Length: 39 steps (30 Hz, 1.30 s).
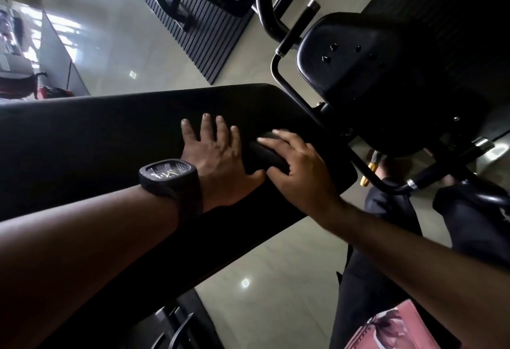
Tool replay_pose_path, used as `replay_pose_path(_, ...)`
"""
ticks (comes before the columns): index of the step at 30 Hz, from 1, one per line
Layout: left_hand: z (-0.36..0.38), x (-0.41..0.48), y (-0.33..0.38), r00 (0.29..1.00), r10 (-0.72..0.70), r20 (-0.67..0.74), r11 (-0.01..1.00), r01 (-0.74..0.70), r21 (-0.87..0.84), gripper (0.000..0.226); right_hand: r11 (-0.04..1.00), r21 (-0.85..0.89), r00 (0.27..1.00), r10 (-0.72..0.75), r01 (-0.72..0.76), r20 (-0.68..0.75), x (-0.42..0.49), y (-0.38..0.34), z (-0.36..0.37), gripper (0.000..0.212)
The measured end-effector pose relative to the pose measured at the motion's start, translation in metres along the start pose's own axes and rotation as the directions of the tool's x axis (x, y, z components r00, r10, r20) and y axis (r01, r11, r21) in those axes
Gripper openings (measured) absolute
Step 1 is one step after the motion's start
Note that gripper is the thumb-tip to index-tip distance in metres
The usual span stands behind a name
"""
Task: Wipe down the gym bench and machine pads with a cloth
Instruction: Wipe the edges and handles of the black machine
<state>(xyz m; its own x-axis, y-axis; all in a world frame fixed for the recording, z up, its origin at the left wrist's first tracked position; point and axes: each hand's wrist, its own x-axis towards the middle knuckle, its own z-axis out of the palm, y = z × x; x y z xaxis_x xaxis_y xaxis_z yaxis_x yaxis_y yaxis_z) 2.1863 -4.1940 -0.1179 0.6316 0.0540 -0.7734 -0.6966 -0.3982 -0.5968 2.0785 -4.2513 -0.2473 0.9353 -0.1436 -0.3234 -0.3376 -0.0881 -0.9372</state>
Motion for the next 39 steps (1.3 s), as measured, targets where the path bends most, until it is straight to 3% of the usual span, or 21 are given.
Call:
replay_pose_path(2,-0.002,-0.001,-0.002,1.000,-0.019,0.007,1.000,0.019,-0.013,0.104,1.000,0.004,1.000,-0.004,0.004,0.021,0.028,0.005,0.007,0.063)
replay_pose_path(5,-0.004,-0.003,-0.008,1.000,-0.021,0.021,0.999,0.021,-0.024,0.104,0.981,-0.054,0.982,0.187,-0.187,-0.011,0.047,0.014,0.010,0.058)
replay_pose_path(7,-0.004,-0.004,-0.014,1.000,-0.023,0.007,0.999,0.024,-0.031,0.104,0.968,-0.121,0.975,0.221,-0.220,-0.006,0.039,0.009,0.013,0.055)
replay_pose_path(13,-0.006,0.003,-0.029,0.997,-0.069,-0.031,0.998,0.069,-0.003,0.100,0.988,0.084,0.990,-0.131,0.127,0.048,0.057,-0.036,0.015,0.061)
replay_pose_path(16,-0.007,0.008,-0.037,0.997,-0.082,-0.008,0.997,0.082,-0.014,0.106,1.000,0.009,0.998,-0.021,0.021,0.061,0.092,-0.022,0.022,0.066)
replay_pose_path(19,-0.008,0.017,-0.041,0.996,-0.084,-0.011,0.996,0.083,-0.037,0.110,0.991,-0.058,0.991,0.124,-0.121,0.043,0.100,-0.007,0.025,0.057)
replay_pose_path(23,-0.011,0.031,-0.039,0.993,-0.115,-0.026,0.993,0.114,-0.018,0.105,0.999,0.018,0.999,-0.037,0.037,0.004,0.083,-0.028,0.028,0.059)
replay_pose_path(26,-0.014,0.044,-0.045,0.993,-0.112,-0.027,0.994,0.112,-0.006,0.103,0.994,0.062,0.993,-0.098,0.094,0.068,0.114,-0.025,0.030,0.062)
replay_pose_path(28,-0.017,0.049,-0.049,0.993,-0.118,-0.023,0.993,0.118,0.000,0.107,1.000,-0.023,0.994,0.006,-0.004,0.105,0.140,-0.014,0.030,0.060)
replay_pose_path(31,-0.016,0.052,-0.048,0.993,-0.119,-0.016,0.993,0.120,0.018,0.109,0.982,-0.106,0.985,0.163,-0.157,0.052,0.146,0.000,0.033,0.053)
replay_pose_path(35,-0.014,0.055,-0.046,0.992,-0.118,-0.033,0.993,0.118,-0.018,0.105,0.999,0.048,0.999,-0.005,0.003,0.032,0.127,-0.021,0.033,0.057)
replay_pose_path(37,-0.016,0.059,-0.046,0.993,-0.118,-0.019,0.993,0.117,-0.027,0.103,0.995,0.039,0.991,-0.091,0.088,0.098,0.140,-0.028,0.032,0.059)
replay_pose_path(39,-0.018,0.063,-0.045,0.993,-0.117,-0.012,0.993,0.117,-0.023,0.103,0.996,-0.012,0.986,-0.081,0.083,0.147,0.158,-0.024,0.033,0.059)
